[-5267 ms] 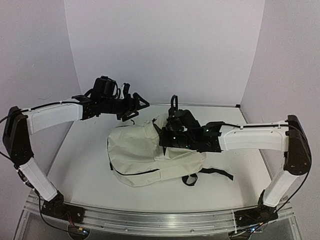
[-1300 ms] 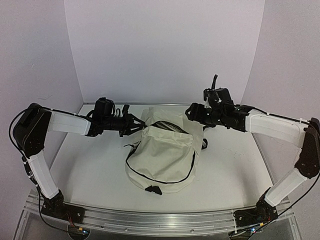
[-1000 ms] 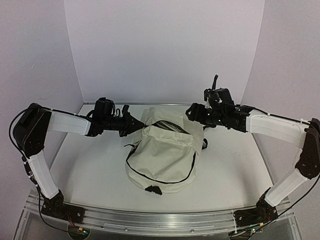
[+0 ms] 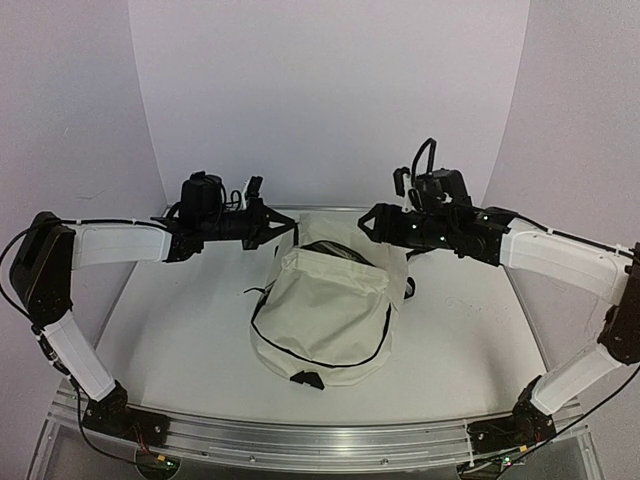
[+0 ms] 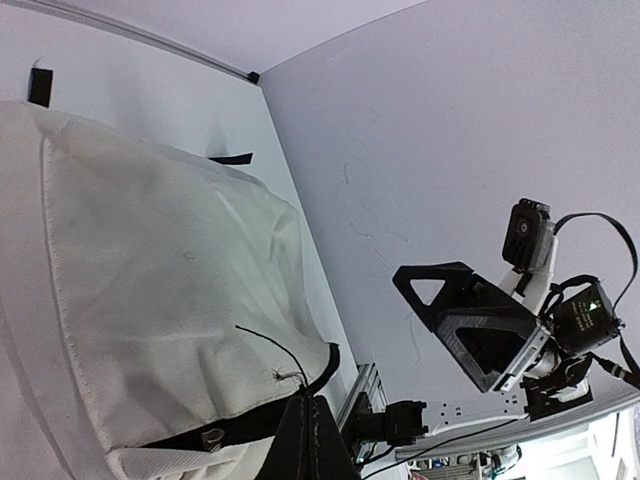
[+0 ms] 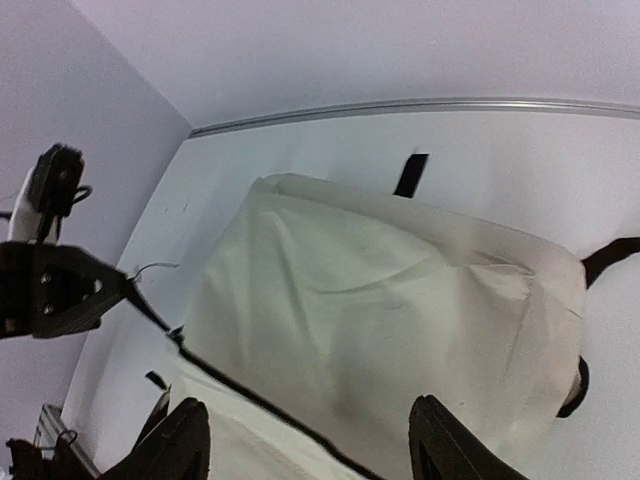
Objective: Pack the student bag
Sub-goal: Zip the student bag at the center of the board.
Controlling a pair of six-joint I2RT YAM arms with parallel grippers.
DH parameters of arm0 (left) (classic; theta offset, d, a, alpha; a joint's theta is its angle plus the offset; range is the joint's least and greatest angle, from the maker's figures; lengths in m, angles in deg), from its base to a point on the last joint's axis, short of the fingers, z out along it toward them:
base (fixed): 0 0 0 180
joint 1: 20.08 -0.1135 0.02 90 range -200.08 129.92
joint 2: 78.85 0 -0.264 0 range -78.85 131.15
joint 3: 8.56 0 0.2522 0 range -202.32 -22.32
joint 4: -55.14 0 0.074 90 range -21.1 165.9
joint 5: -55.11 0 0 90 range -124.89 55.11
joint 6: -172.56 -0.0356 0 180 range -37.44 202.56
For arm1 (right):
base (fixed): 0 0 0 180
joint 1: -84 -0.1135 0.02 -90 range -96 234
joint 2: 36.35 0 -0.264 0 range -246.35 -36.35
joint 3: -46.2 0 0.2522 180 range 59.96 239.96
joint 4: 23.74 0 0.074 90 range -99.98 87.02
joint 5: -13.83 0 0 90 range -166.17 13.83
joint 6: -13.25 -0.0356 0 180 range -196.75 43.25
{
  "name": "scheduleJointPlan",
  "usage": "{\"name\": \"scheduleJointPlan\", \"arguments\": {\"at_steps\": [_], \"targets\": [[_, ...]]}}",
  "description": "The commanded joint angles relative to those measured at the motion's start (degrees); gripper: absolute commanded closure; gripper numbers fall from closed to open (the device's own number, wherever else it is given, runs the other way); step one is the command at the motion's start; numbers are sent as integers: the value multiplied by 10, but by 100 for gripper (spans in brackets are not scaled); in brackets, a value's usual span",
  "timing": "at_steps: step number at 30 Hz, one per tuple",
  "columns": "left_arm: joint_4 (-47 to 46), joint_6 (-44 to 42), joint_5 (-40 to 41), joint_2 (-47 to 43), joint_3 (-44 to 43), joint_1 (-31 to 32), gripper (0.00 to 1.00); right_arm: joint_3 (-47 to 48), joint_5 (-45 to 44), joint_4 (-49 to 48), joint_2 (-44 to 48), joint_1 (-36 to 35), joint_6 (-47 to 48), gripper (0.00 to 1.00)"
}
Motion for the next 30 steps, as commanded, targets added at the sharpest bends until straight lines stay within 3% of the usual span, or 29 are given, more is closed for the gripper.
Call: {"name": "scheduleJointPlan", "arguments": {"at_steps": [1,12,30], "targets": [[-22,-44,-20,-6,-48,13,100,48,102,-51,-10,-33,40,41],[-14,-47,-17,-19,-44,14,100,103,157,-107,-112,-62,75,63],[13,-55,9,-50,-36,14,100,195,136,-117,-227,-58,133,74]]}}
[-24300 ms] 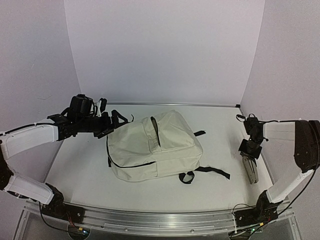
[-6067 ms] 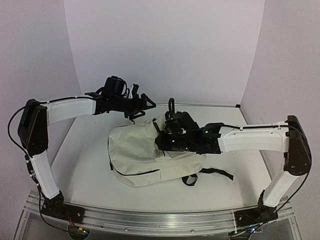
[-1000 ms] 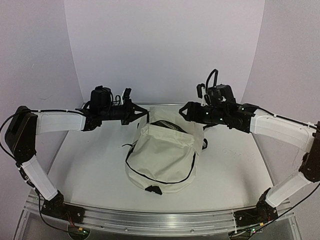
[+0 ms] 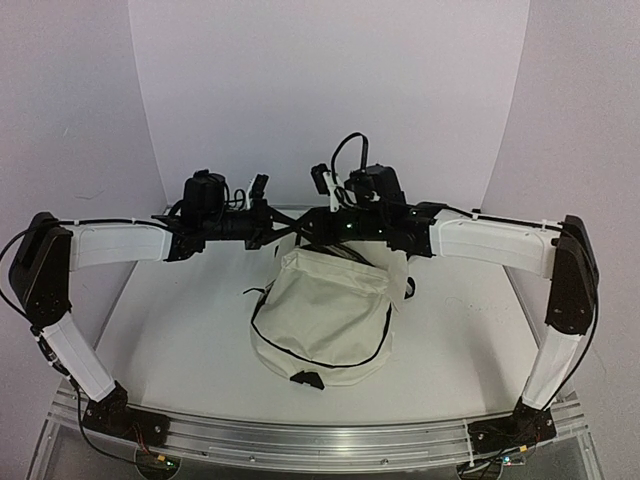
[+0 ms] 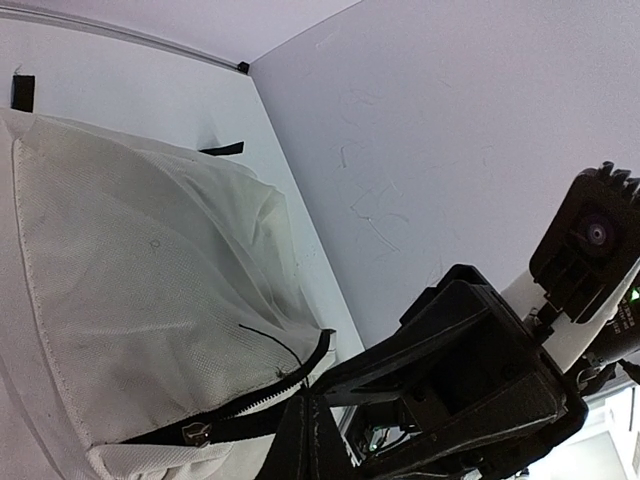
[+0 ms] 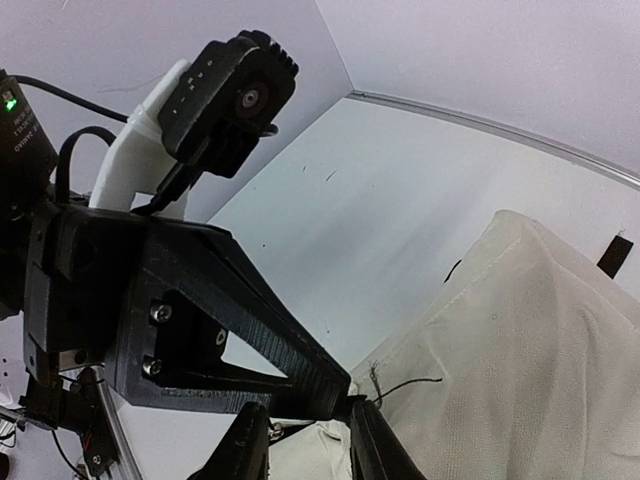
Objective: Pack the student bag
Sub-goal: Zip the student bag at the center of the board.
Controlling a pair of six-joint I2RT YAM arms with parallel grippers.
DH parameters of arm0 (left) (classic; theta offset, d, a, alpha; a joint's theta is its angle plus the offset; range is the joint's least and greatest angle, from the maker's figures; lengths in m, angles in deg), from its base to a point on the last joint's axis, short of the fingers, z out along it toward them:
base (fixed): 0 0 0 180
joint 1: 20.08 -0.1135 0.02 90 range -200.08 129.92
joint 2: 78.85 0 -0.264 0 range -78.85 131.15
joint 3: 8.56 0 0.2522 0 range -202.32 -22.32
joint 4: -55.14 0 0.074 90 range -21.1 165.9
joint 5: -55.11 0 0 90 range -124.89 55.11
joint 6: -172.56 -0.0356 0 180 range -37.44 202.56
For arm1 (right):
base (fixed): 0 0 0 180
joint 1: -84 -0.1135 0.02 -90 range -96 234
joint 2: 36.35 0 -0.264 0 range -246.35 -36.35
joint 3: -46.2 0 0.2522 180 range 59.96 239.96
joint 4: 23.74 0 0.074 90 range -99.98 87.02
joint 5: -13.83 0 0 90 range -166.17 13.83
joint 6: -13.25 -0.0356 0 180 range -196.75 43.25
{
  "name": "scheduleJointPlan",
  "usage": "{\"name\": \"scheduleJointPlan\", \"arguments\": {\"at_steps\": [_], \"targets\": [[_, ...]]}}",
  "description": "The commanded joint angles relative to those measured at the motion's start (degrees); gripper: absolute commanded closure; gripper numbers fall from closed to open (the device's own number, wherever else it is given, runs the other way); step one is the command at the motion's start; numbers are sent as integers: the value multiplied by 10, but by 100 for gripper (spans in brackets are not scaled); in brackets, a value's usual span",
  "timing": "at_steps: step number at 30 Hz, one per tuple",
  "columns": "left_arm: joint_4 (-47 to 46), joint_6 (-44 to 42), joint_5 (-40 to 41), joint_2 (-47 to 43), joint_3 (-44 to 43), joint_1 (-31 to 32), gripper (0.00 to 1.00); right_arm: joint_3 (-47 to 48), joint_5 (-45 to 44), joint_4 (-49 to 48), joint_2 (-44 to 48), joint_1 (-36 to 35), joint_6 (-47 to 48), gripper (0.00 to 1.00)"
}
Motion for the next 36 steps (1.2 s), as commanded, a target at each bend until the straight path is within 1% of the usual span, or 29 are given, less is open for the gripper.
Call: {"name": "scheduleJointPlan", "arguments": {"at_steps": [1,8,12,25,30,32,34,36], "targets": [[-5,-14,19,-46,-26,0,100,24,-3,-19,-18,4,19,74],[34,-11,64,-47,-29,-3,100,2,5,-20,-11,5,18,76],[27,-7,56,-46,-31,-4,100,-7,1,-19,-12,4,21,76],[3,9,30,-37,-31,-4,100,35,-5,-19,-61,5,38,80],[5,10,27,-34,-32,-4,100,49,-3,-19,-70,4,40,87],[6,10,27,-33,-32,-5,100,53,-5,-20,-72,5,40,92],[9,8,27,-32,-32,-5,100,53,-11,-20,-71,4,39,99],[15,2,28,-33,-31,-4,100,49,-20,-23,-66,4,35,100]]}}
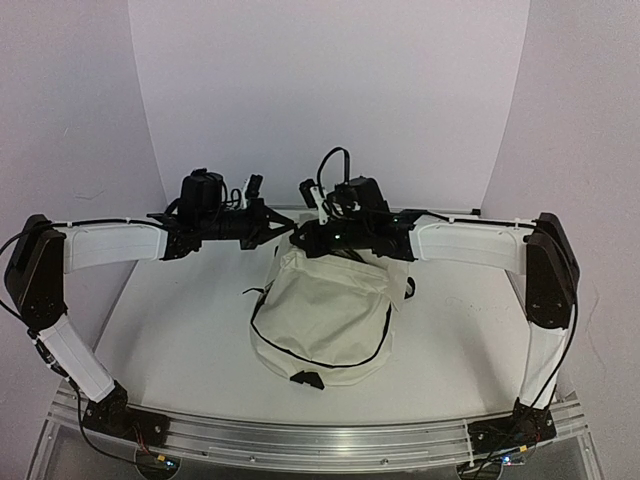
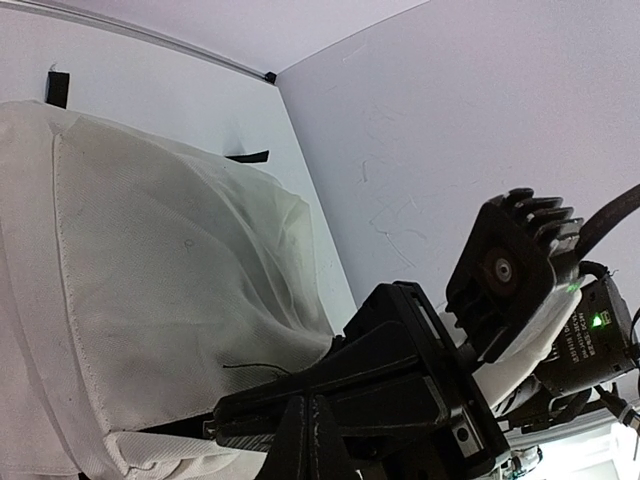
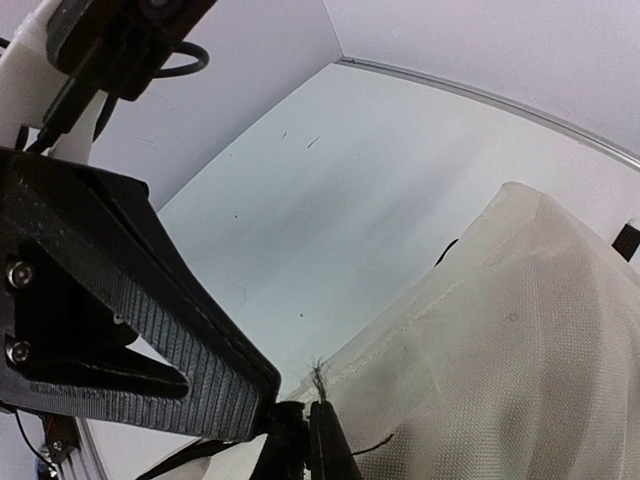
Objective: Pack the student bag
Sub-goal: Zip the student bag at the center of the board.
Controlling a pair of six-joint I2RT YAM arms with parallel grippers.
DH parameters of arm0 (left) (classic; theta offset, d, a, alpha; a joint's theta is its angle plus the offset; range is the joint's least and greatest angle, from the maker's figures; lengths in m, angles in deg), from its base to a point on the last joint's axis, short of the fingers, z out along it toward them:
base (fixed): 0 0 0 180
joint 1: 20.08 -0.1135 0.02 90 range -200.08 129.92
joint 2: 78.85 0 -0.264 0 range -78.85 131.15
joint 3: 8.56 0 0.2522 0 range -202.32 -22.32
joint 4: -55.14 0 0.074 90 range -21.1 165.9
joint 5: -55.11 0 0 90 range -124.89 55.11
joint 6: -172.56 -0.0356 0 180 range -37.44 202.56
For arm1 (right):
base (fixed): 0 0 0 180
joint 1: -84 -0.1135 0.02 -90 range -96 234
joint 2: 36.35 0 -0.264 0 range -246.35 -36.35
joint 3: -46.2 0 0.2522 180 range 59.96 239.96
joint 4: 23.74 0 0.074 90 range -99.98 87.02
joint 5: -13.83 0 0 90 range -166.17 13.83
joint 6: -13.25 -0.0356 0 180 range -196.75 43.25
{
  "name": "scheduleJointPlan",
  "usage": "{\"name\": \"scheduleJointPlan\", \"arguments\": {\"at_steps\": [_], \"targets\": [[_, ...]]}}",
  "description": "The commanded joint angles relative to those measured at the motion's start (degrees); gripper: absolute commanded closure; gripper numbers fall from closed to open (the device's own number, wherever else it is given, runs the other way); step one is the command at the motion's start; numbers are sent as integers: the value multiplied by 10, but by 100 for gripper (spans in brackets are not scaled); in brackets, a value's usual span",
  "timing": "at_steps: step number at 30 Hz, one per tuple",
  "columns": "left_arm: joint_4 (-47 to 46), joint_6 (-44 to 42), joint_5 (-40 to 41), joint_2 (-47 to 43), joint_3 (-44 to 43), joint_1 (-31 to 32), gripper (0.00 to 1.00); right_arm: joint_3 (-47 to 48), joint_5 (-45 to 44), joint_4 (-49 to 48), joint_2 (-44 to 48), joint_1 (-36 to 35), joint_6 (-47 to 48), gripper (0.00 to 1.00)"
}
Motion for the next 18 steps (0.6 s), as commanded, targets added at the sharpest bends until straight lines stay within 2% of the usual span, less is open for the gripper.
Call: {"name": "scheduleJointPlan", "arguments": {"at_steps": [1,2,3,6,9,12,14,18], "targets": [[-18,-10,-10,-17,-31,-3,99,19,-27,-28,2,2,-2,100],[-7,-17,-7,-20,-31,-3,96,14,-36,-30,6,2,-5,100],[8,-29,-1,-24,-31,-3,87,8,-46,-34,11,2,-8,100],[58,-65,39,-49,-18,-4,51,-13,-58,-47,27,2,-19,100],[94,-81,69,-73,8,-10,36,-26,-57,-56,39,2,-27,100],[119,-85,85,-86,33,-16,32,-34,-56,-62,45,2,-34,100],[121,-83,84,-86,46,-18,33,-37,-57,-64,48,2,-36,100],[121,-68,57,-58,56,-24,45,-38,-60,-65,50,2,-40,100]]}}
